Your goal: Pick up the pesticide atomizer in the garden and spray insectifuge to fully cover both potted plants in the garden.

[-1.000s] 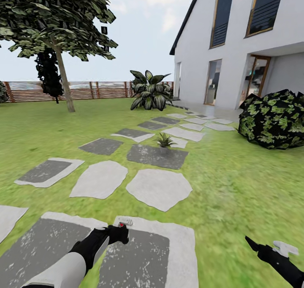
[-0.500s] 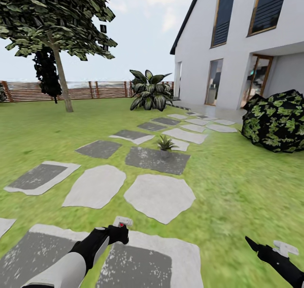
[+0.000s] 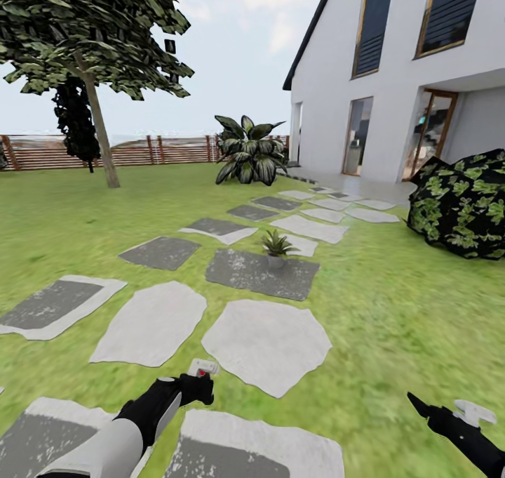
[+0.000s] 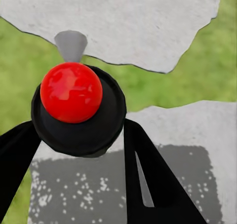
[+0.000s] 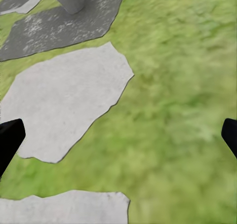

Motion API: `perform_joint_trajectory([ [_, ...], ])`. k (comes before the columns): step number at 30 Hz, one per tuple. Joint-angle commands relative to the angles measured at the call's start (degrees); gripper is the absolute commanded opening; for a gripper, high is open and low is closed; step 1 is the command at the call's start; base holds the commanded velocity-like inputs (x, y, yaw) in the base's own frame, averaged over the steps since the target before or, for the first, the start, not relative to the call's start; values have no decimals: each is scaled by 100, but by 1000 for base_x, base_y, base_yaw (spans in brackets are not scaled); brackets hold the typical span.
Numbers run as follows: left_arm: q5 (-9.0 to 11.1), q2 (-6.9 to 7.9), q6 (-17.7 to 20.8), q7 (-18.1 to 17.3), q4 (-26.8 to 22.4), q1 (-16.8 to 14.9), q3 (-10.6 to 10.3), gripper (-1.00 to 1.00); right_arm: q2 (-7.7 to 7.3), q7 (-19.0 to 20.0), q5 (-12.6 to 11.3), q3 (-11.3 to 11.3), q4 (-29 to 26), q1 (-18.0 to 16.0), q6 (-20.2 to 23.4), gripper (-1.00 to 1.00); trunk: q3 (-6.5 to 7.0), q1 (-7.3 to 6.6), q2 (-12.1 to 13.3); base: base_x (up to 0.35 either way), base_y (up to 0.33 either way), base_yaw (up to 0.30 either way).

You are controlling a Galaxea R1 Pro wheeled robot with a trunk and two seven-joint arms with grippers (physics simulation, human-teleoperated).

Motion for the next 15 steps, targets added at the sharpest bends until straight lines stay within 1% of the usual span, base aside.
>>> perform_joint_trajectory([
  [1,-61,0,24,-23,-13,-1,4,-100,2,42,24,-29,-8,-10,30,100,-6,2,-3,334,0,0],
  [15,-58,0,24,-23,-8,-1,4,-100,2,42,22,-29,-8,-10,30,100,-6,2,-3,334,0,0],
])
